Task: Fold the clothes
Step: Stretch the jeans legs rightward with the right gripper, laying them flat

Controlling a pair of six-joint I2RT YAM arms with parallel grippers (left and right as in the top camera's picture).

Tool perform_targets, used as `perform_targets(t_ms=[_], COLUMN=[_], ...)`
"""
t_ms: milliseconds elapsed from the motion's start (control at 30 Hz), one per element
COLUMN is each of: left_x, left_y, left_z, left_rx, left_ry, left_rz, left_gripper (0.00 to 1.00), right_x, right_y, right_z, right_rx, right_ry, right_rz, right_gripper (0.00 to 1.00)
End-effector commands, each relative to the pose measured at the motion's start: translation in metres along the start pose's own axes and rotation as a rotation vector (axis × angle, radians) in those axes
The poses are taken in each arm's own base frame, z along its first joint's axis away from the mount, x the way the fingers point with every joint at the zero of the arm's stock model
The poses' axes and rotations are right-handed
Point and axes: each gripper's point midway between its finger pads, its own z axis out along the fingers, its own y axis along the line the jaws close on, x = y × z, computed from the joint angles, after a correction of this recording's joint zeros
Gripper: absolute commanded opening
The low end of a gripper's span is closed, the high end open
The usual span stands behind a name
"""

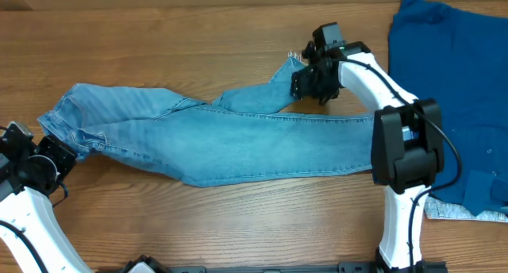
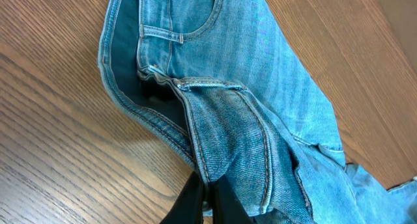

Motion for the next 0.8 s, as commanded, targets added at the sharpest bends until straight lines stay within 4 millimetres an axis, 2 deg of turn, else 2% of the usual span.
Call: perform_targets(t_ms=[0,100,133,167,200,233,267,300,367,433,500,600,667,767], left_x=[-0.010,-0.010,-0.010,-0.010,-0.010,-0.010,-0.010,-0.009,-0.009,-0.009,-0.009,-0.009,-0.009,-0.009], left_y=[-0.008,-0.008,-0.008,-0.008,-0.008,-0.008,-0.008,-0.008,-0.008,-0.008,-0.008,-0.008,-0.008,-0.008], left_z=[-0.007,-0.007,-0.007,-0.007,-0.007,-0.007,-0.007,-0.007,-0.007,-0.007,-0.007,-0.007,-0.007,-0.007], left_rx=[0.031,0.031,0.031,0.031,0.031,0.031,0.030,0.030,0.030,0.030,0.030,0.029,0.029,0.029], left_ry=[-0.025,-0.025,-0.025,-0.025,-0.025,-0.025,-0.025,-0.024,-0.024,-0.023,-0.023,-0.023,-0.023,-0.023], left_rz=[-0.003,-0.003,-0.003,-0.003,-0.003,-0.003,-0.003,-0.003,-0.003,0.004,0.004,0.015,0.019,0.019], left_gripper=[0.05,0.05,0.05,0.05,0.05,0.05,0.05,0.05,0.05,0.04,0.04,0.05,0.04,0.05], right_x=[0.003,-0.001,-0.003,-0.007,-0.011,-0.013,-0.015,-0.018,-0.025,-0.043,-0.069,-0.106,-0.113,-0.102], right_y=[-0.004,-0.005,-0.004,-0.002,0.000,0.000,0.001,0.001,-0.010,-0.036,-0.059,-0.107,-0.137,-0.173], right_z=[0.013,0.019,0.019,0.019,0.019,0.019,0.019,0.018,0.014,0.000,-0.027,-0.082,-0.101,-0.108], right_rx=[0.002,-0.001,-0.006,-0.014,-0.028,-0.028,-0.030,-0.032,-0.002,0.091,0.130,0.141,0.145,0.171], right_ry=[0.020,0.007,-0.003,-0.017,-0.031,-0.038,-0.048,-0.060,-0.083,-0.151,-0.238,-0.370,-0.415,-0.402], right_rz=[0.026,0.045,0.049,0.059,0.068,0.079,0.087,0.091,0.123,0.209,0.277,0.413,0.507,0.583], right_gripper=[0.79,0.79,0.75,0.68,0.46,0.31,0.09,0.04,0.04,0.04,0.04,0.04,0.04,0.04])
